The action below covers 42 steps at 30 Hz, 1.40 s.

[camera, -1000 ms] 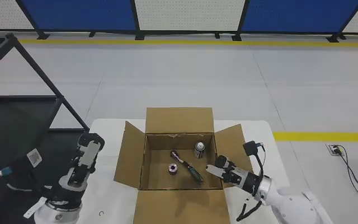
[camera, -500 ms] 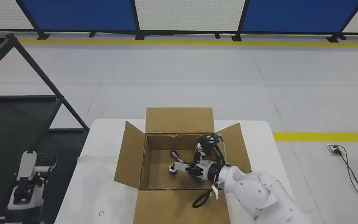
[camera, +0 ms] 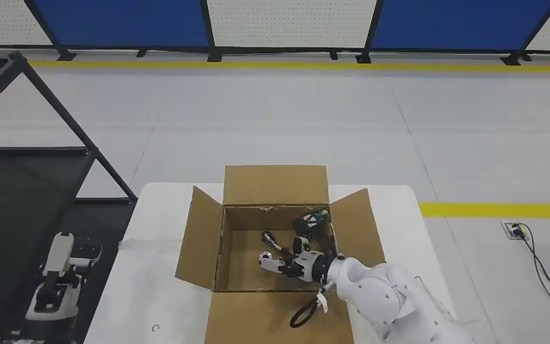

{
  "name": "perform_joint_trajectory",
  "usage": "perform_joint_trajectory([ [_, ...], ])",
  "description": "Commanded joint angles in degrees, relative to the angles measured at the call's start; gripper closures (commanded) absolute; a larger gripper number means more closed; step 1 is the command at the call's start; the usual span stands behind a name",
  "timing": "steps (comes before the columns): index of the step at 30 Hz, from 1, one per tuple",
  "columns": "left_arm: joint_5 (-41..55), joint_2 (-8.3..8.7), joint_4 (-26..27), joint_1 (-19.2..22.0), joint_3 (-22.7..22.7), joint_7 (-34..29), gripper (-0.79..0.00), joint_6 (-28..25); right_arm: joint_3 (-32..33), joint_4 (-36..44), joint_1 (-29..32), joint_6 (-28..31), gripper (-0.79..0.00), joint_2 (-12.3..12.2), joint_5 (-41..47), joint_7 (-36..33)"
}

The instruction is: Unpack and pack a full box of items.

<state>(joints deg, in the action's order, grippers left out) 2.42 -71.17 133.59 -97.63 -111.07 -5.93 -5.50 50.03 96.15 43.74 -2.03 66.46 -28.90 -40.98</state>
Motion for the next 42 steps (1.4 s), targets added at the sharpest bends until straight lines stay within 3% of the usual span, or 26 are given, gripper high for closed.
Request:
perform_joint_trajectory([
  [1,1.79,0.14,-0.65,0.53,-1.21,-2.66,-0.785,2.08,-2.16,-1.47,-2.39,-4.07,-0.785,0.58,-4.32,-1.35],
  [5,5.85,0.59,-0.93,1.65,-3.8,-9.5,-0.785,5.95,-7.74,-4.3,-7.2,-7.69,-0.785,2.48,-10.63,-2.91],
  [9,6.42,0.95,-1.81,2.26,-5.61,-13.47,-0.785,7.47,-11.1,-7.07,-10.13,-15.37,-0.785,4.43,-14.42,-3.23],
  [20,6.99,1.03,-2.06,2.03,-6.12,-14.72,-0.785,7.17,-13.83,-11.25,-12.14,-26.69,-0.785,7.25,-21.18,-6.76],
  [42,6.99,1.03,-2.06,2.03,-6.12,-14.72,-0.785,7.17,-15.17,-24.67,-15.1,-30.03,-0.785,12.87,-25.9,-2.99],
])
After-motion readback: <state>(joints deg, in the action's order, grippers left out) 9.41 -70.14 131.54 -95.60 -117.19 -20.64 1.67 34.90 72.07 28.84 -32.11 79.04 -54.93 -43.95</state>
